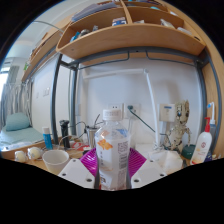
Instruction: Pour water
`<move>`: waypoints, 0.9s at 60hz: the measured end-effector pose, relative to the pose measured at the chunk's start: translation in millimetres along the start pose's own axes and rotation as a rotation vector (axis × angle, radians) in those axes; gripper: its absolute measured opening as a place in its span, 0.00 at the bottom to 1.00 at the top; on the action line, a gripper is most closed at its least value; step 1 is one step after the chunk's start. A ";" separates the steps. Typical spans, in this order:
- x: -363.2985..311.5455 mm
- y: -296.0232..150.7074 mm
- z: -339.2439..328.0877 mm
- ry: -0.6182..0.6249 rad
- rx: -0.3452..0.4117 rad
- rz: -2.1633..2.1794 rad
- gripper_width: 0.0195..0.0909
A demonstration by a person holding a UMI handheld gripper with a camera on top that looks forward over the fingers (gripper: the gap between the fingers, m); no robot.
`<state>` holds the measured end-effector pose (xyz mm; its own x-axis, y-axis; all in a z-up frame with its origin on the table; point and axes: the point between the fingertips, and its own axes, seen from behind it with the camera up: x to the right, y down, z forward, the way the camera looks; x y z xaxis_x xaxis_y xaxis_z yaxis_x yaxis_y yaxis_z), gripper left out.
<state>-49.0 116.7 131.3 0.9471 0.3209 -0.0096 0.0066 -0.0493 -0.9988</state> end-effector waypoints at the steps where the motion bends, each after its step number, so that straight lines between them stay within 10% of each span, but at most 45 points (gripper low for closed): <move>1: -0.6 3.1 0.7 -0.002 -0.005 0.000 0.25; 24: 2.8 8.8 0.9 0.018 0.006 0.022 0.47; 34: 1.9 14.1 -25.5 0.050 -0.036 0.028 0.95; 54: 9.3 40.8 -170.1 0.251 -0.147 0.053 0.94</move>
<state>14.7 -43.2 98.8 0.9970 0.0714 -0.0312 -0.0161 -0.2025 -0.9791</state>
